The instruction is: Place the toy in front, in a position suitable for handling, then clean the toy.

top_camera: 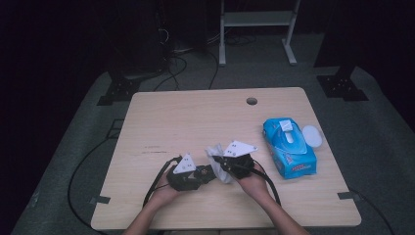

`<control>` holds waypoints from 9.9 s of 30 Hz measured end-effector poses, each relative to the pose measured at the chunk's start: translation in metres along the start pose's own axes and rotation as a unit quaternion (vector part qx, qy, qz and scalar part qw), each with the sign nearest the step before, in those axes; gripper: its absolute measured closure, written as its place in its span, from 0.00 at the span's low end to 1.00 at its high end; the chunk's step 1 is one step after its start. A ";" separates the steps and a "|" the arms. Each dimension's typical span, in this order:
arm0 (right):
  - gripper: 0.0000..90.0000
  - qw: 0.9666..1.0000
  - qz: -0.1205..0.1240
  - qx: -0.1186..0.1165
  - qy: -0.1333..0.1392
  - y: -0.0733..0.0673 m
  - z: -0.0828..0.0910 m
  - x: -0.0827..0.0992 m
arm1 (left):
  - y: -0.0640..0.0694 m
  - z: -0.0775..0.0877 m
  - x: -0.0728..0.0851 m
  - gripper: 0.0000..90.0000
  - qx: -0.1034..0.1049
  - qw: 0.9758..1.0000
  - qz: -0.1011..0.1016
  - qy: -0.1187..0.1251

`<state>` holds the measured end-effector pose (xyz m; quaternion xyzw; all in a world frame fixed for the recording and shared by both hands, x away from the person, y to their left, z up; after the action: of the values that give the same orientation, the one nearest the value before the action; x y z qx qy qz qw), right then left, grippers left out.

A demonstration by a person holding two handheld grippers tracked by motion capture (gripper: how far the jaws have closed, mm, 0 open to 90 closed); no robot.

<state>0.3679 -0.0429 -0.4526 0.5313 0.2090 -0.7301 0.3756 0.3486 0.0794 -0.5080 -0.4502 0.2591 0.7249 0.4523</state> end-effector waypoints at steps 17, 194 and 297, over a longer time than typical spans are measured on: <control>0.94 1.000 -0.008 0.019 0.000 -0.005 -0.007 0.009 | 0.000 0.000 0.000 0.64 -0.001 1.000 0.001 -0.001; 0.94 0.998 -0.054 0.028 0.016 0.017 0.029 0.036 | 0.001 0.001 0.000 0.65 -0.002 1.000 -0.021 -0.005; 0.94 0.995 -0.087 0.056 0.000 0.046 0.042 0.044 | -0.002 0.006 0.000 0.65 -0.007 1.000 -0.024 -0.006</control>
<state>0.3708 -0.1157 -0.4744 0.5313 0.2131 -0.7707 0.2798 0.3481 0.0855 -0.5048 -0.4551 0.2407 0.7182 0.4681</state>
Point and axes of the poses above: each handheld gripper's, and its own axes: z roughly backward along the jaws, x roughly out of its underside, y roughly to its right, the point moved 7 cm from there along -z, roughly forward along the jaws, and after that the axes turned 7 degrees about y, right-handed, at the moved point
